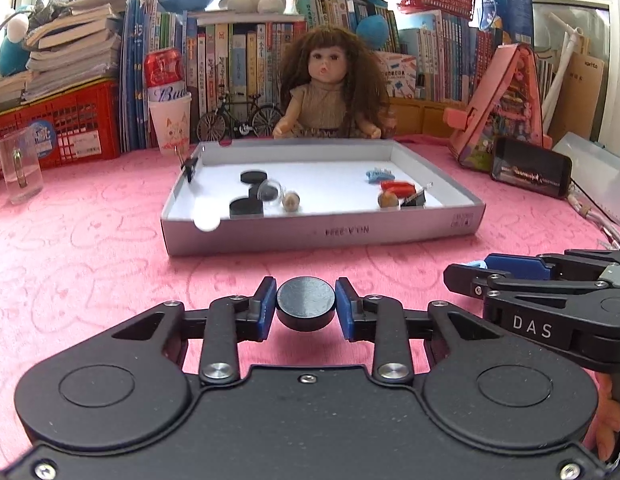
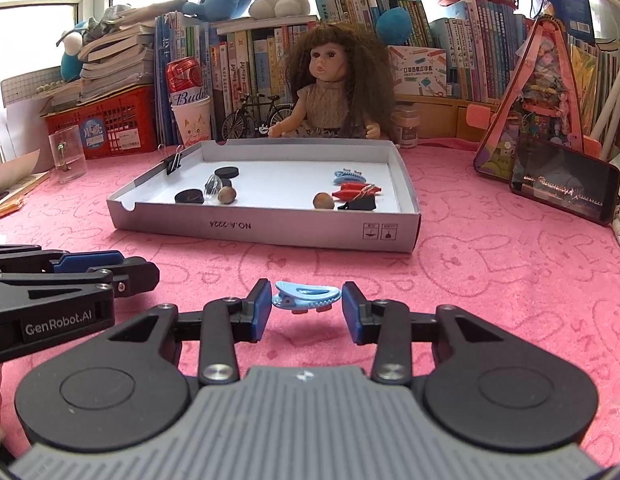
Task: Organize rigid objects
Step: 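Carry the disc in the left tool into the tray while the right tool carries the light blue clip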
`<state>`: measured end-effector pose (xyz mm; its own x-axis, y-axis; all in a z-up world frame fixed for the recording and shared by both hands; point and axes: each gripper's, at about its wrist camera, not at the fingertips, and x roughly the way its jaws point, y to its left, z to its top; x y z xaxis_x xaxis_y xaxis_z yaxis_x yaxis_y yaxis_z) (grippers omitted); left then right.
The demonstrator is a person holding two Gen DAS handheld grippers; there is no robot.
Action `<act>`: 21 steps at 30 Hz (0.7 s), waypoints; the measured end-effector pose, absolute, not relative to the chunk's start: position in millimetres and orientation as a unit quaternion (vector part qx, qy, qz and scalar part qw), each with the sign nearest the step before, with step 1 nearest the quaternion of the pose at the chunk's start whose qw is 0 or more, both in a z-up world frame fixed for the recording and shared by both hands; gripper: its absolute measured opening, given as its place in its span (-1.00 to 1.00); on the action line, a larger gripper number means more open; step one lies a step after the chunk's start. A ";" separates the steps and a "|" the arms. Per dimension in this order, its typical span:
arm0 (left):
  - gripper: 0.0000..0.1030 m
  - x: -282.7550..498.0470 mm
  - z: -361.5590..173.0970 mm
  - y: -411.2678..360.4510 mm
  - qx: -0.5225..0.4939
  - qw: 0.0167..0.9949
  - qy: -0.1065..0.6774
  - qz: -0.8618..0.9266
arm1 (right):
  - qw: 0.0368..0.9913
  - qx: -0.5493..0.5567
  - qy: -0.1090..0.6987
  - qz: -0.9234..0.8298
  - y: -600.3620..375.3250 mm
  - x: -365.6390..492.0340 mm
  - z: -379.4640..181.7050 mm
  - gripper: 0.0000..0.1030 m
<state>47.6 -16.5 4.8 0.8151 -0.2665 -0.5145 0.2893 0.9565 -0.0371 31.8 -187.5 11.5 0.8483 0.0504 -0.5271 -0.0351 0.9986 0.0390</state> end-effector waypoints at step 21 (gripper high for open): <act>-0.42 119.3 39.5 -13.3 -0.009 0.963 0.245 -0.112 | 0.967 0.046 0.249 -0.002 -206.3 79.6 35.0 -0.15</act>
<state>119.3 -13.3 39.5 0.8543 -0.2211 -0.4704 0.2118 0.9745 -0.0734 79.6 -206.3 35.0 0.8757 0.0183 -0.4826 0.0278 0.9957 0.0882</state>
